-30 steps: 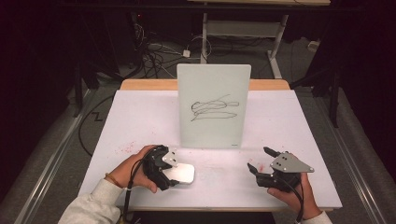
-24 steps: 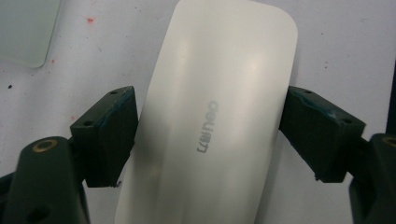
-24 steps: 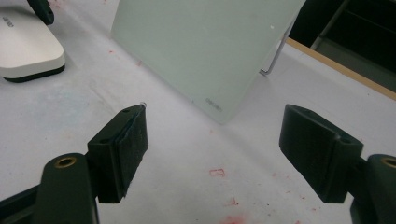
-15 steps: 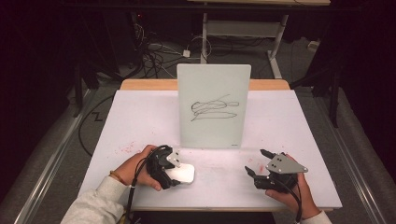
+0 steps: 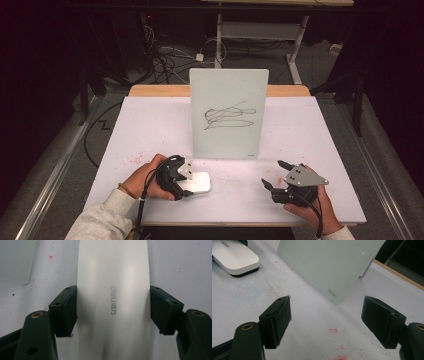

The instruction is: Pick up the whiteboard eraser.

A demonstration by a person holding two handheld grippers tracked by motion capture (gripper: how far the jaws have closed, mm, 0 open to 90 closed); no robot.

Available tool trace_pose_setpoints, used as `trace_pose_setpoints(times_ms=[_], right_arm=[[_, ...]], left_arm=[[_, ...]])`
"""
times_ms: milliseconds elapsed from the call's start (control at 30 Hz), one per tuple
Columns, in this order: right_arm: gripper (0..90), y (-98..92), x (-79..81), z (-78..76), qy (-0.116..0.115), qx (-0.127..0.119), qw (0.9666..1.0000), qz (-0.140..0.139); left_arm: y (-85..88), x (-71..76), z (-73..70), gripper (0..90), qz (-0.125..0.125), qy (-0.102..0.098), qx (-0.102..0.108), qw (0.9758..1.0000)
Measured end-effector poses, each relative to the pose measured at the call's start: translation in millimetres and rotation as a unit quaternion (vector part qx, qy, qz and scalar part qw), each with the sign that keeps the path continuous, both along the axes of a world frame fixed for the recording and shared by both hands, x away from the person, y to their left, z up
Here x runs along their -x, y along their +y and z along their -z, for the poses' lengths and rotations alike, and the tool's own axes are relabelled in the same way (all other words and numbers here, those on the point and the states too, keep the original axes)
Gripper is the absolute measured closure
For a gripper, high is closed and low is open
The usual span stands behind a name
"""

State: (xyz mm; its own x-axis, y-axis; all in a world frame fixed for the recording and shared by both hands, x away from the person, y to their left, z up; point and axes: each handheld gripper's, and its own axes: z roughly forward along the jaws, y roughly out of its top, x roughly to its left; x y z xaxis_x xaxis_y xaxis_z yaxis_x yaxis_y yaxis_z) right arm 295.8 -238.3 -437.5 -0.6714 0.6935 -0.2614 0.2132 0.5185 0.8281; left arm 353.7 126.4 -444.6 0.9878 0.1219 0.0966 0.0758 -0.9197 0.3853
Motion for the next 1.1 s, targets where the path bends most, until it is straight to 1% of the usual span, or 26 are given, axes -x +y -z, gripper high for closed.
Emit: trace_pose_setpoints(times_ms=[67, 167, 200, 300, 367, 433, 500, 667, 733, 800, 833, 867, 933, 1000, 1033, 1100], right_arm=[[24.5, 0.0, 0.2, -0.2, -0.001, -0.001, 1.0, 0.001], [24.5, -0.1, 0.6, -0.6, -0.003, -0.001, 1.0, 0.001], [24.5, -0.3, 0.7, -1.0, -0.003, -0.002, 1.0, 0.001], [24.5, -0.5, 1.0, -1.8, -0.004, -0.005, 1.0, 0.0], [24.6, -1.0, 1.2, -2.0, -0.005, -0.004, 1.0, 0.001], [24.6, -1.7, 1.4, -2.5, -0.008, -0.003, 1.0, 0.003], [24.6, -2.7, 1.4, -3.4, -0.009, -0.007, 0.9999, 0.004], [24.6, -3.3, 0.1, -3.2, -0.012, -0.006, 0.9999, 0.008], [24.6, -3.3, -0.3, -3.1, -0.011, -0.006, 0.9999, 0.009], [24.6, -3.0, -0.6, -3.0, -0.012, -0.007, 0.9999, 0.01], [24.6, -2.9, -0.9, -3.0, -0.012, -0.007, 0.9999, 0.01], [24.6, -2.9, -1.1, -3.0, -0.012, -0.008, 0.9999, 0.01], [24.6, -2.9, -1.3, -3.2, -0.01, -0.01, 0.9998, 0.01], [24.6, -3.2, -0.6, -4.0, -0.012, -0.013, 0.9998, 0.011], [24.6, -3.2, -0.3, -4.4, -0.014, -0.013, 0.9998, 0.011], [24.6, -3.8, 0.1, -5.0, -0.015, -0.016, 0.9997, 0.012]], left_arm=[[1.4, 0.5, -1.0, 29.0, -0.003, 0.002, 0.015, 0.9999], [2.5, 1.6, -2.5, 29.0, -0.005, -0.004, 0.021, 0.9998], [4.3, 2.0, -4.4, 29.0, -0.008, -0.003, 0.03, 0.9995], [7.9, 5.0, -7.9, 29.0, -0.016, -0.014, 0.044, 0.9988], [10.9, 7.5, -10.0, 29.0, -0.024, -0.022, 0.053, 0.998], [15.0, 10.2, -11.3, 29.0, -0.034, -0.032, 0.07, 0.9964], [18.5, 13.2, -12.3, 29.1, -0.045, -0.043, 0.077, 0.9951], [24.5, 16.7, -16.6, 29.2, -0.077, -0.074, 0.1, 0.9893], [26.4, 16.9, -20.0, 29.2, -0.088, -0.081, 0.114, 0.9863], [26.5, 18.1, -22.7, 29.2, -0.099, -0.096, 0.12, 0.9832], [26.5, 18.1, -22.7, 29.2, -0.099, -0.096, 0.12, 0.9832], [26.6, 19.2, -24.4, 29.2, -0.109, -0.106, 0.128, 0.9801], [26.5, 20.2, -25.7, 29.2, -0.117, -0.117, 0.133, 0.9773], [26.5, 20.7, -26.6, 29.1, -0.122, -0.12, 0.139, 0.9753], [26.5, 20.7, -27.0, 29.2, -0.123, -0.121, 0.141, 0.9748], [26.3, 21.4, -27.4, 29.1, -0.13, -0.127, 0.146, 0.9725]])
